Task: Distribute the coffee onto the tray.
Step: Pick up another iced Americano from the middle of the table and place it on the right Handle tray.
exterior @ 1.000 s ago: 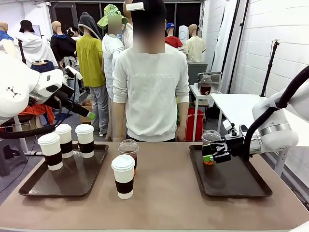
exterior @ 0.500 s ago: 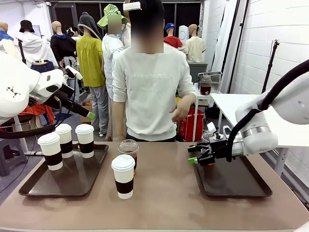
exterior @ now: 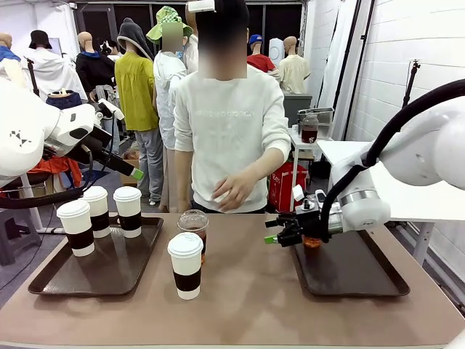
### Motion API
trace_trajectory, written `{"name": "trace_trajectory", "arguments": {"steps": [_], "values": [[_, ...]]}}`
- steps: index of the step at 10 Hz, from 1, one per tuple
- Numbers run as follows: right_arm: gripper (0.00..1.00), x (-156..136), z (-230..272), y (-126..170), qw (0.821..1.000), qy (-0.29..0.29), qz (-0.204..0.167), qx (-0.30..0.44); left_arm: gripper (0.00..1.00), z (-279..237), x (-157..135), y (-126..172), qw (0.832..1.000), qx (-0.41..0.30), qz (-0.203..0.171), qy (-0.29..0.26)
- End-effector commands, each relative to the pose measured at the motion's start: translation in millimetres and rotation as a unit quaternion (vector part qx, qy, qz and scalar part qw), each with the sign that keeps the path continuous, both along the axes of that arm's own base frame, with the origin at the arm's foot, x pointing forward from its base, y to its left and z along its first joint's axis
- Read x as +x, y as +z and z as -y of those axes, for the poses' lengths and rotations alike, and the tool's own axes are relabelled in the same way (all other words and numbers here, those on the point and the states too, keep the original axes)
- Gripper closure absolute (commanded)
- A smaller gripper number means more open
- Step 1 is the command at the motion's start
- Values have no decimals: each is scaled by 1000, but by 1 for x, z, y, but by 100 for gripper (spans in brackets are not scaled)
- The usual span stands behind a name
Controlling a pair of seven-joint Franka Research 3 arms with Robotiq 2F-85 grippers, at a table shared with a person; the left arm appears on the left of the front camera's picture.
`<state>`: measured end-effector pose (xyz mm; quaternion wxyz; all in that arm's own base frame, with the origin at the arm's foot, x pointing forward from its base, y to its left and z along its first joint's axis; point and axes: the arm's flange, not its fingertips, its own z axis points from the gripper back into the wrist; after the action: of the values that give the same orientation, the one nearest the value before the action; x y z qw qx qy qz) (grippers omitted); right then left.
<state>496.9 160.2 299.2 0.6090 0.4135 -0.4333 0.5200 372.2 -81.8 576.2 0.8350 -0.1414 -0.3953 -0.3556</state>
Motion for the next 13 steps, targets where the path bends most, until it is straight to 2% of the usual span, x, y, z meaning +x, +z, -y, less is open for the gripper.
{"name": "trace_trajectory", "arguments": {"steps": [1,4,7,10,13], "values": [[0,14,-24,-13,999,-41,29,18,0,-2,0,-1,1000,-3,-3,-2],[0,19,-52,-25,998,-40,17,40,0,-2,0,-1,1000,-3,-3,-2],[0,-5,-34,-7,999,-27,12,38,0,-2,0,-1,1000,-3,-3,-2],[0,-31,-25,9,999,0,-18,48,0,-2,0,-1,1000,-3,-3,-2],[0,-45,-11,19,998,6,-29,53,0,-2,0,-1,1000,-3,-3,-2]]}}
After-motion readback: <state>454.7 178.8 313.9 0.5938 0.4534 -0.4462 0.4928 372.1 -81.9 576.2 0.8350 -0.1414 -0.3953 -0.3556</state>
